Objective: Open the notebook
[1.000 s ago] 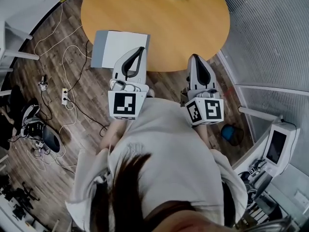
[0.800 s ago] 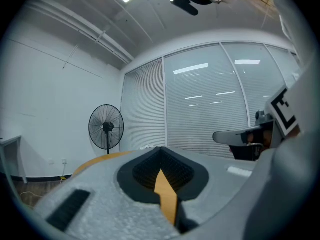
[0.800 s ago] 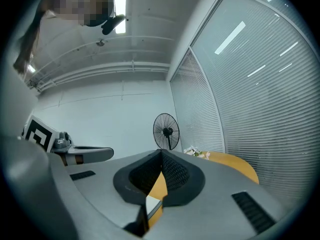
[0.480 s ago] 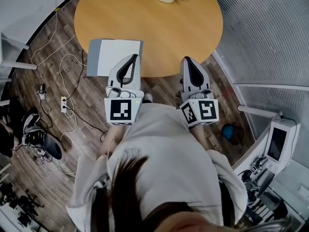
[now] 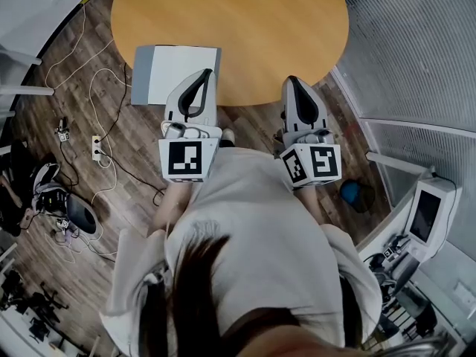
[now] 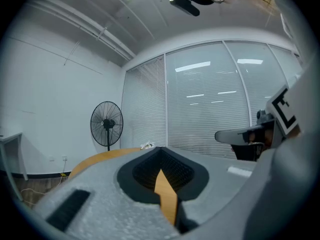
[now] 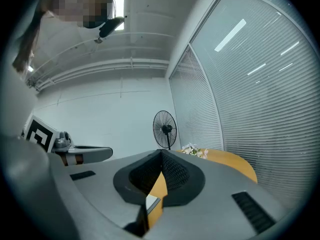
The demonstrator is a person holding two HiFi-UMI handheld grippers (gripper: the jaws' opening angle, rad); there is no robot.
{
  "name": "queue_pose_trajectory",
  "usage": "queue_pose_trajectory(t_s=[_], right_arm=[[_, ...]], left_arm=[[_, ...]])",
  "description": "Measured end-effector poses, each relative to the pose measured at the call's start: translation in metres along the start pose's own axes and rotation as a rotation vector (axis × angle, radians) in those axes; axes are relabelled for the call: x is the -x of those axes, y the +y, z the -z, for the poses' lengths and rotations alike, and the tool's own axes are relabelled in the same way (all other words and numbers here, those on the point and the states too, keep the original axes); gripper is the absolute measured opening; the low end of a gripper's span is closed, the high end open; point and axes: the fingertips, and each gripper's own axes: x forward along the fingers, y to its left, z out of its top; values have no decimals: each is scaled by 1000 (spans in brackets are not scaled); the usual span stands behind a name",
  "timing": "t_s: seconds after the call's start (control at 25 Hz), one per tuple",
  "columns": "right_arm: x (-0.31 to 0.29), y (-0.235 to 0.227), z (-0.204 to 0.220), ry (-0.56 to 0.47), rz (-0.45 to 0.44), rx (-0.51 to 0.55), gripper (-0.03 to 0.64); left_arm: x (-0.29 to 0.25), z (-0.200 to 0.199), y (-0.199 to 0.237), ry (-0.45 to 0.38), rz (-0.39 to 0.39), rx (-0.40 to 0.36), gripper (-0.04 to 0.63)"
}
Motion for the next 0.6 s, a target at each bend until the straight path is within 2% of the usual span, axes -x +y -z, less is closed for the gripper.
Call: queue_pose_trajectory(t_s=[0.6], right_arm=[[-4,15,3,18,2,9,2]], left_arm=[[9,5,19,-5,-15,34,15]])
